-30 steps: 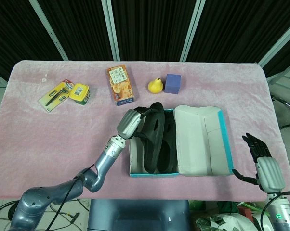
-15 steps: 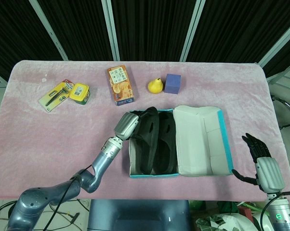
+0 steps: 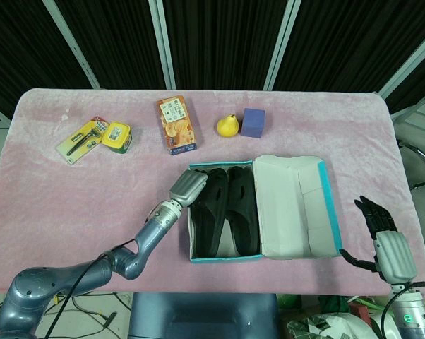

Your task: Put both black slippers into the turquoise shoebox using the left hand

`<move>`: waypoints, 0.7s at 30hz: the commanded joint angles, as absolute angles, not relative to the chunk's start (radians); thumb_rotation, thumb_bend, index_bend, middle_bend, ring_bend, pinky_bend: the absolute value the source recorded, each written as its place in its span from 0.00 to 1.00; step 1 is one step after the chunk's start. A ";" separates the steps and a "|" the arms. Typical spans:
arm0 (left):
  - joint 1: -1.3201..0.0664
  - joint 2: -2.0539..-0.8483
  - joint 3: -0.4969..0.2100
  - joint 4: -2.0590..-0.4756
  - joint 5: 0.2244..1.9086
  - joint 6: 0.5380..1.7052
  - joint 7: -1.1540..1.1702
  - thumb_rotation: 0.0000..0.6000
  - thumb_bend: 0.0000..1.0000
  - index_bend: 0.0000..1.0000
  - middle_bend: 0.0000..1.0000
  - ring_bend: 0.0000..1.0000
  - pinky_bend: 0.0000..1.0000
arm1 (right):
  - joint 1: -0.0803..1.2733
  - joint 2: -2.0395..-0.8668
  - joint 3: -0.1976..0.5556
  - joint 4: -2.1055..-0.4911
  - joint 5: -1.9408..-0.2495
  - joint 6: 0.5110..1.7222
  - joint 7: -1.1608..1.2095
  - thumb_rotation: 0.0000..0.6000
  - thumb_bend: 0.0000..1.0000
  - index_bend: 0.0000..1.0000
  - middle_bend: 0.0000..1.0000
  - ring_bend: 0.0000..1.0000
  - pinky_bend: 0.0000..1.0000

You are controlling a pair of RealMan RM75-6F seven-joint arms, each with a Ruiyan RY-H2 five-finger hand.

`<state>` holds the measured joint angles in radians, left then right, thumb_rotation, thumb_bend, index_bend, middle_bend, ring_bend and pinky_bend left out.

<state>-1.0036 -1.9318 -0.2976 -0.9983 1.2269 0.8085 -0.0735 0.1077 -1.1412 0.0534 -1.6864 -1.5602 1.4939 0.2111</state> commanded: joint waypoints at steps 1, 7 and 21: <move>-1.015 -1.905 -0.325 -1.058 1.137 0.770 0.038 1.00 0.00 0.23 0.40 0.43 0.55 | 0.107 -1.141 0.054 -1.686 -1.560 1.495 0.212 1.00 0.10 0.00 0.02 0.00 0.07; -1.009 -1.871 -0.334 -1.132 1.071 0.772 0.121 1.00 0.00 0.01 0.10 0.05 0.25 | 0.104 -1.142 0.053 -1.682 -1.558 1.496 0.217 1.00 0.10 0.00 0.02 0.00 0.07; -0.966 -1.729 -0.321 -1.314 1.068 0.818 0.165 1.00 0.00 0.00 0.00 0.00 0.00 | 0.107 -1.144 0.056 -1.680 -1.563 1.494 0.222 1.00 0.10 0.00 0.02 0.00 0.07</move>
<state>-0.9755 -1.7471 -0.3267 -1.2927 1.0647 0.8073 0.1545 0.1072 -1.1443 0.0557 -1.6796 -1.5630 1.4944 0.2219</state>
